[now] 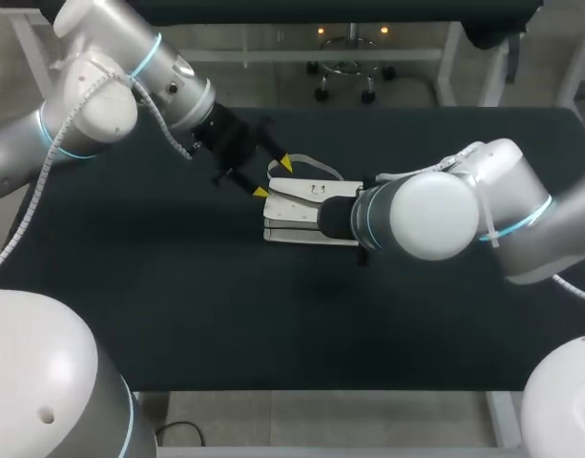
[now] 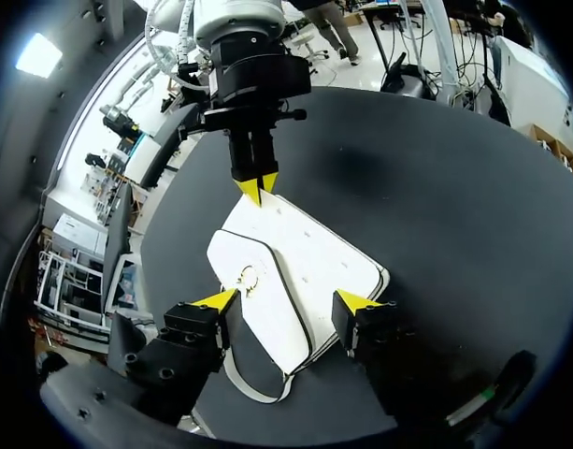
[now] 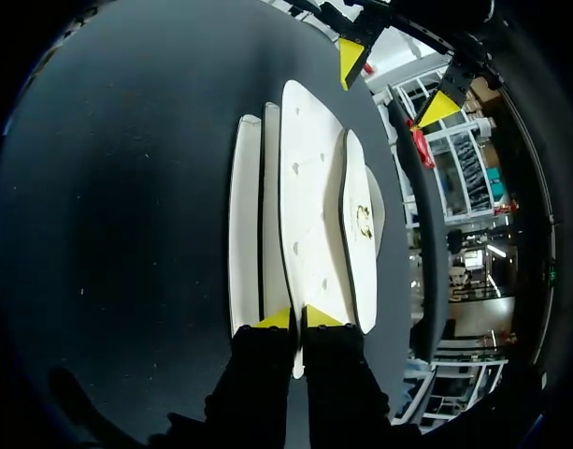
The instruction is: Pick up the bag, open it, inspect its contents, close it, and place it on the opposite side
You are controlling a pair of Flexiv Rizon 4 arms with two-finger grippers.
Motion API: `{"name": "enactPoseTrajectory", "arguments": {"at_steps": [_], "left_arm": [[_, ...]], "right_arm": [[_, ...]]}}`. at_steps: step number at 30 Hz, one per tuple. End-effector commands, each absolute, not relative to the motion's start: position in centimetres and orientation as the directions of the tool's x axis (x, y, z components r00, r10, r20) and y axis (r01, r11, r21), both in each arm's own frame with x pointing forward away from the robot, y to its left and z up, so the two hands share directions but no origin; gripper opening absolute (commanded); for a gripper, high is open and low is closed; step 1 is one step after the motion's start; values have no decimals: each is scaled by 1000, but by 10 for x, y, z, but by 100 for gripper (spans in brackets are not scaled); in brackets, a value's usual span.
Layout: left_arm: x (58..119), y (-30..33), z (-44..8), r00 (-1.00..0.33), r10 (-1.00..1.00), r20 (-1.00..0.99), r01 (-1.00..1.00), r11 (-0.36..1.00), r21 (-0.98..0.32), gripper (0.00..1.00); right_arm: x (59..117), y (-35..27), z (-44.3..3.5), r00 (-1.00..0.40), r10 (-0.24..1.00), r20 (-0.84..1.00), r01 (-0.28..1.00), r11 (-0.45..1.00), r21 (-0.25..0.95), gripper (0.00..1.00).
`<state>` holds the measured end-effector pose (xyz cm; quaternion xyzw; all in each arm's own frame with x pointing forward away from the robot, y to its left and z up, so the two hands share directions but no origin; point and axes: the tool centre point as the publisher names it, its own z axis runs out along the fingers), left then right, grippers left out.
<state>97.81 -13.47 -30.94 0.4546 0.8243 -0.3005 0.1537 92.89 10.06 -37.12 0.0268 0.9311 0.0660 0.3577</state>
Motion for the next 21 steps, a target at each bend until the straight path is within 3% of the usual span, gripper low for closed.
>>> {"name": "enactPoseTrajectory", "arguments": {"at_steps": [1, 16, 21], "left_arm": [[988, -147, -318, -538, 668, -513, 841, 394, -369, 60], [990, -167, -343, -543, 669, -507, 839, 404, -365, 57], [993, -169, -346, -550, 660, -512, 835, 412, -365, 46]], "right_arm": [[928, 99, -375, -736, 98, -670, -6, 988, 152, 0], [928, 99, -375, -736, 98, -670, -6, 988, 152, 0], [928, 99, -375, -736, 98, -670, -6, 988, 152, 0]]}}
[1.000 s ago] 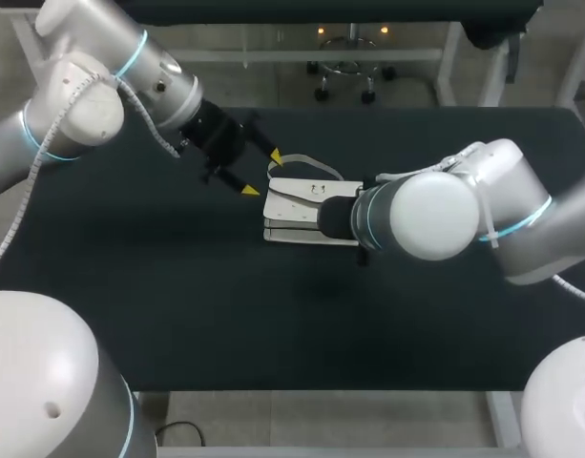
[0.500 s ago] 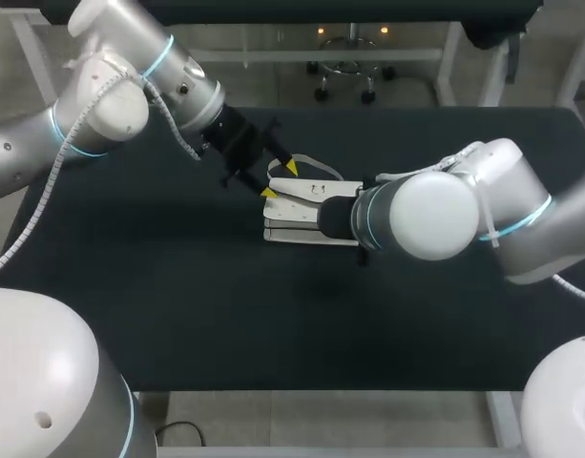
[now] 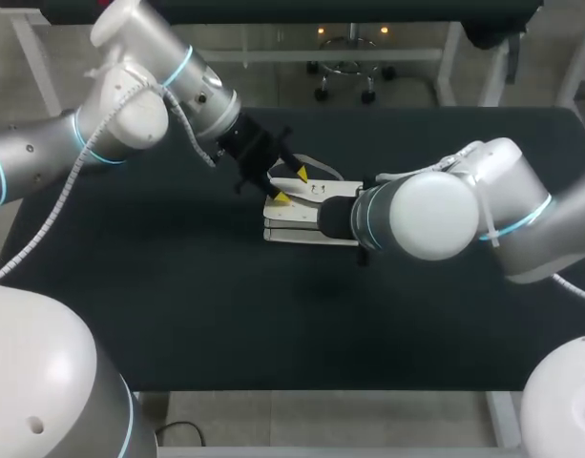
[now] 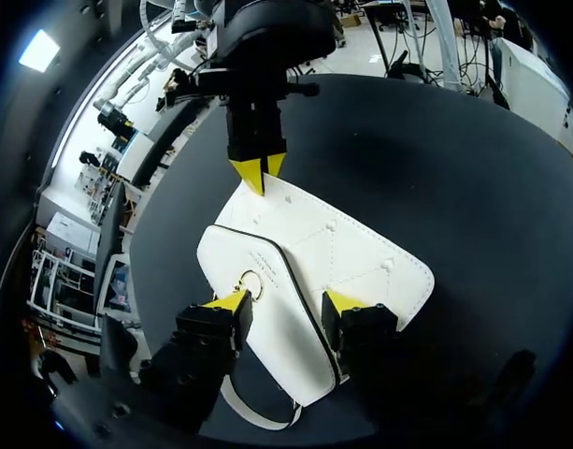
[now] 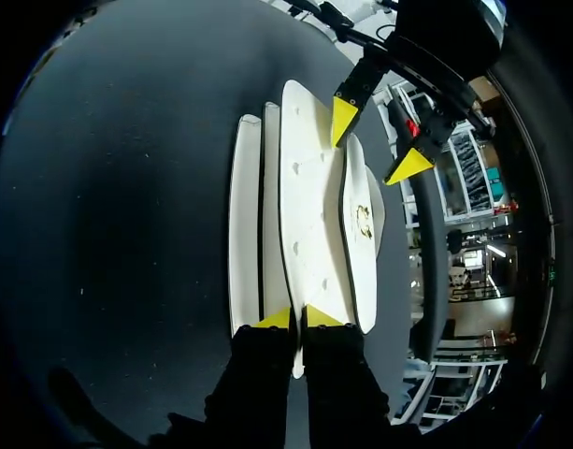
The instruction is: Pick up the bag, open it, inspect its contents, close it, and place it on the opposite side
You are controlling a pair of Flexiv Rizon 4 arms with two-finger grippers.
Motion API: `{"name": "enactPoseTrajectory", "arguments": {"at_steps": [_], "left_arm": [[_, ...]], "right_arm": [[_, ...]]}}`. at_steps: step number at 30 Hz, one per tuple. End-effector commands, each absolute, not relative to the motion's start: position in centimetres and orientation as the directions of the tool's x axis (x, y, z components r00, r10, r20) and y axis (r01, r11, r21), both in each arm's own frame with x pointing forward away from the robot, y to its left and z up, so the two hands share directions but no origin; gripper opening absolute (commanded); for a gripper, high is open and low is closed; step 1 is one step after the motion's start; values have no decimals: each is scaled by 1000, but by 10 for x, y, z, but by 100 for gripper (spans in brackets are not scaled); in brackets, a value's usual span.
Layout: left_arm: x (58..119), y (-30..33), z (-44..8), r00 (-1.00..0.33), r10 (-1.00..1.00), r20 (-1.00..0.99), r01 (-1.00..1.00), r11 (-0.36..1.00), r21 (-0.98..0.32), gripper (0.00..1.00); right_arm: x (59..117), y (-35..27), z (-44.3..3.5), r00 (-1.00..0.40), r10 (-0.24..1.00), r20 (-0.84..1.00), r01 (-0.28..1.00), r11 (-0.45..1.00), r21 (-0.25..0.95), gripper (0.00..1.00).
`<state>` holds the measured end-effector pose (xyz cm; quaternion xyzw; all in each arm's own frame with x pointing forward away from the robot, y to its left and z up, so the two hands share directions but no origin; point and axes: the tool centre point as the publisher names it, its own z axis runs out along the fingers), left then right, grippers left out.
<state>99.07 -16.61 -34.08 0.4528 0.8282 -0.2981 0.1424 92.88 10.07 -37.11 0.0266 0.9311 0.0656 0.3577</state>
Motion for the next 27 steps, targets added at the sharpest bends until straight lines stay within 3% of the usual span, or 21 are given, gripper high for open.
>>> {"name": "enactPoseTrajectory", "arguments": {"at_steps": [1, 5, 13, 18, 20, 27], "left_arm": [[993, -169, -347, -549, 659, -514, 835, 418, -357, 44], [992, -174, -351, -545, 652, -527, 838, 439, -323, 37], [989, -181, -358, -528, 631, -568, 843, 472, -259, 35], [992, -182, -359, -544, 602, -584, 825, 510, -243, 13], [994, -182, -359, -558, 583, -591, 811, 535, -238, 0], [1009, -175, -347, -646, 509, -569, 742, 592, -313, 0]], "right_arm": [[928, 99, -375, -736, 98, -670, -6, 988, 152, 0], [928, 99, -375, -736, 98, -670, -6, 988, 152, 0], [928, 99, -375, -736, 98, -670, -6, 988, 152, 0], [928, 99, -375, -736, 98, -670, -6, 988, 152, 0], [928, 99, -375, -736, 98, -670, -6, 988, 152, 0], [928, 99, -375, -736, 98, -670, -6, 988, 152, 0]]}}
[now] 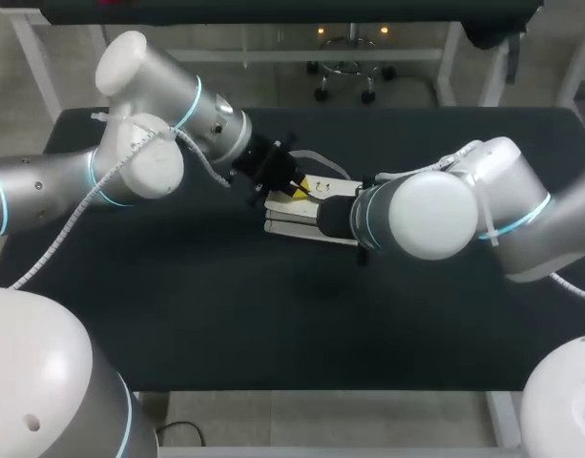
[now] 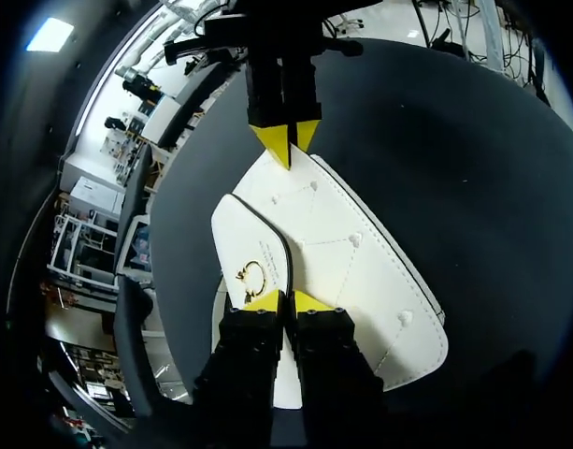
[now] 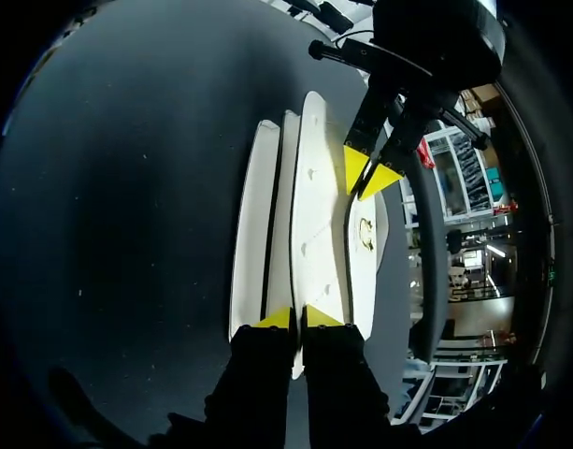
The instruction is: Pick up the bag, open it, inspect its contents, close it, and place it on the opposite side
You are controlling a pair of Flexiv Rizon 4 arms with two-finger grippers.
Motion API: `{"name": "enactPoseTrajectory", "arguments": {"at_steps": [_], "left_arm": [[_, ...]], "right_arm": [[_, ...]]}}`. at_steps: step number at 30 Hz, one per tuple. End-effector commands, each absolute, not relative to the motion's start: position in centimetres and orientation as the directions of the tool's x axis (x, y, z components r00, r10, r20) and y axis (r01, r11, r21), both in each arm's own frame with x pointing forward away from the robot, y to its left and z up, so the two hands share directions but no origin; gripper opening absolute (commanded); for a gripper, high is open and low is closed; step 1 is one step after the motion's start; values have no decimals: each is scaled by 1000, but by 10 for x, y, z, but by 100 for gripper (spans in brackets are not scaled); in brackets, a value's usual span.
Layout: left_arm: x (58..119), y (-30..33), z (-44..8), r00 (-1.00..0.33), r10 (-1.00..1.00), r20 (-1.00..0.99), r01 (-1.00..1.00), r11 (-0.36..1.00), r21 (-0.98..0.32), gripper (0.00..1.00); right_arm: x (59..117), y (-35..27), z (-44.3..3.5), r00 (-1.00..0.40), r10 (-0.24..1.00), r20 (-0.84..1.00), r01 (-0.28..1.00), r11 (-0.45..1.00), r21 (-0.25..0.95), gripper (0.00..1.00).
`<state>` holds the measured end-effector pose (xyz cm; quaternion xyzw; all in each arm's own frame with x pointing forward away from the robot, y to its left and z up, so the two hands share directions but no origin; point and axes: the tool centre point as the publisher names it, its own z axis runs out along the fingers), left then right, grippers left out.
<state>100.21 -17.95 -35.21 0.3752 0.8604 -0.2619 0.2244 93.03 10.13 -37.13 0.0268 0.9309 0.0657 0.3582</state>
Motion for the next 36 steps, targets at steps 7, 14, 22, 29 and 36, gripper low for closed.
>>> {"name": "enactPoseTrajectory", "arguments": {"at_steps": [7, 14, 22, 29, 36], "left_arm": [[1035, -167, -324, -778, 428, -459, 620, 638, -456, 0], [1065, -166, -307, -844, 430, -321, 536, 657, -529, 0], [1066, -164, -307, -852, 424, -307, 523, 672, -524, 0], [1055, -163, -322, -854, 393, -342, 519, 688, -506, 73], [1042, -167, -329, -857, 351, -378, 507, 707, -493, 76]], "right_arm": [[928, 99, -375, -736, 98, -670, -6, 988, 152, 0], [928, 99, -375, -736, 98, -670, -6, 988, 152, 0], [928, 99, -375, -736, 98, -670, -6, 988, 152, 0], [928, 99, -375, -736, 98, -670, -6, 988, 152, 0], [928, 99, -375, -736, 98, -670, -6, 988, 152, 0]]}}
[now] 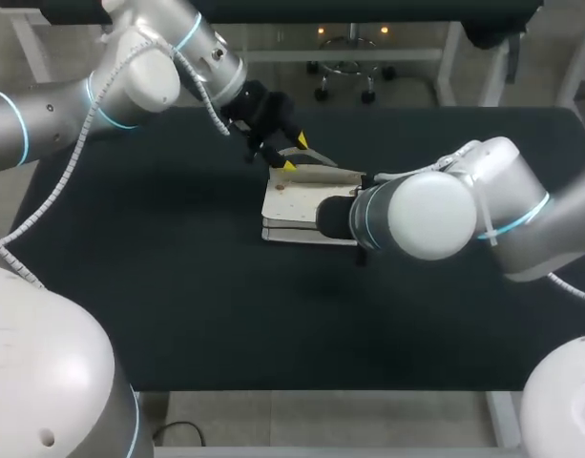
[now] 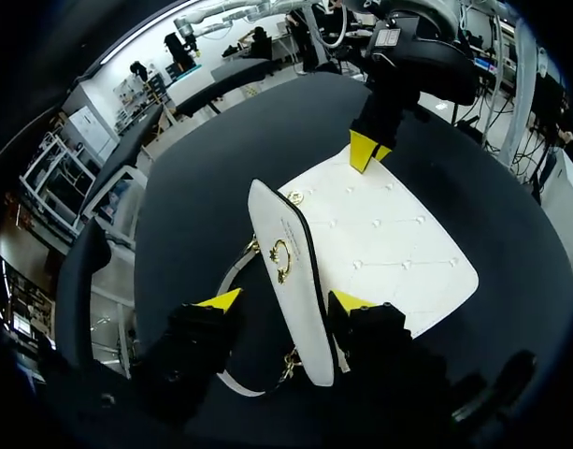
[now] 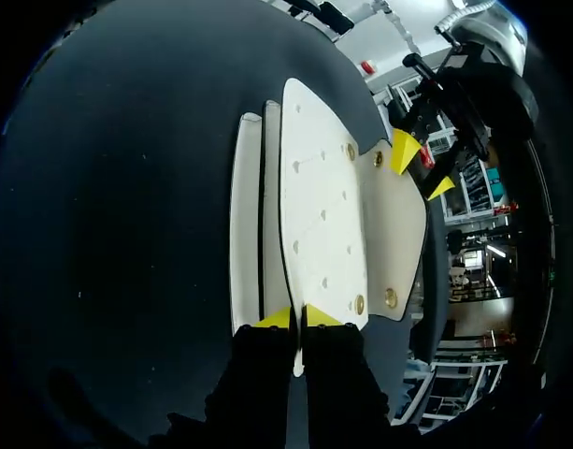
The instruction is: Pick up the bag, open it, inspect its contents, close it, and place it on the opposite side
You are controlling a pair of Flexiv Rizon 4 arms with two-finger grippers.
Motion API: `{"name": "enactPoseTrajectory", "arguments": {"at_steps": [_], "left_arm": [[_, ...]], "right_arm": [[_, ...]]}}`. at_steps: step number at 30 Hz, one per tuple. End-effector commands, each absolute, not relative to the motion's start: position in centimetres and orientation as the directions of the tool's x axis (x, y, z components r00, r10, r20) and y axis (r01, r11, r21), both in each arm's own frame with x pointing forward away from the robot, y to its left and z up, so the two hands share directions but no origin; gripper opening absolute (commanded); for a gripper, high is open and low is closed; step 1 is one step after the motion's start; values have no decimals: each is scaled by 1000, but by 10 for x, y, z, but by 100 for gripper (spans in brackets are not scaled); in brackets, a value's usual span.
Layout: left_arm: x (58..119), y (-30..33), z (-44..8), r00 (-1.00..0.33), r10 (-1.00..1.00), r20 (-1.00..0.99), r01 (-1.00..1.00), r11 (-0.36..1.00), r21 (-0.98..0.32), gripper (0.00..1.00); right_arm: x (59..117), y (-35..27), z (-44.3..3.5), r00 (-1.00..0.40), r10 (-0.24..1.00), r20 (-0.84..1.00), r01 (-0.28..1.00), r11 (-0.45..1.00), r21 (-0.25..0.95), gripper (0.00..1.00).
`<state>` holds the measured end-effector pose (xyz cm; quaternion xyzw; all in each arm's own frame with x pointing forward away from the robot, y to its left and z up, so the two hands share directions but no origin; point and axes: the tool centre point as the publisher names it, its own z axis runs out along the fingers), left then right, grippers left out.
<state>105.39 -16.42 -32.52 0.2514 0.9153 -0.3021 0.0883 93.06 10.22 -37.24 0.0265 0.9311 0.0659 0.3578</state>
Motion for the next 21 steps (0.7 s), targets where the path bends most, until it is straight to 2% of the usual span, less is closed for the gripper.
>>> {"name": "enactPoseTrajectory", "arguments": {"at_steps": [1, 10, 13, 21], "left_arm": [[1042, -169, -330, -857, 351, -377, 506, 708, -492, 73], [1054, -182, -344, -884, 285, -371, 449, 739, -502, 64], [1059, -183, -348, -893, 263, -365, 428, 744, -513, 58], [1073, -182, -360, -917, 230, -326, 378, 760, -528, 54]], "right_arm": [[928, 99, -375, -736, 98, -670, -6, 988, 152, 0], [928, 99, -375, -736, 98, -670, -6, 988, 152, 0], [928, 99, -375, -736, 98, -670, -6, 988, 152, 0], [928, 99, -375, -736, 98, -670, -6, 988, 152, 0]]}}
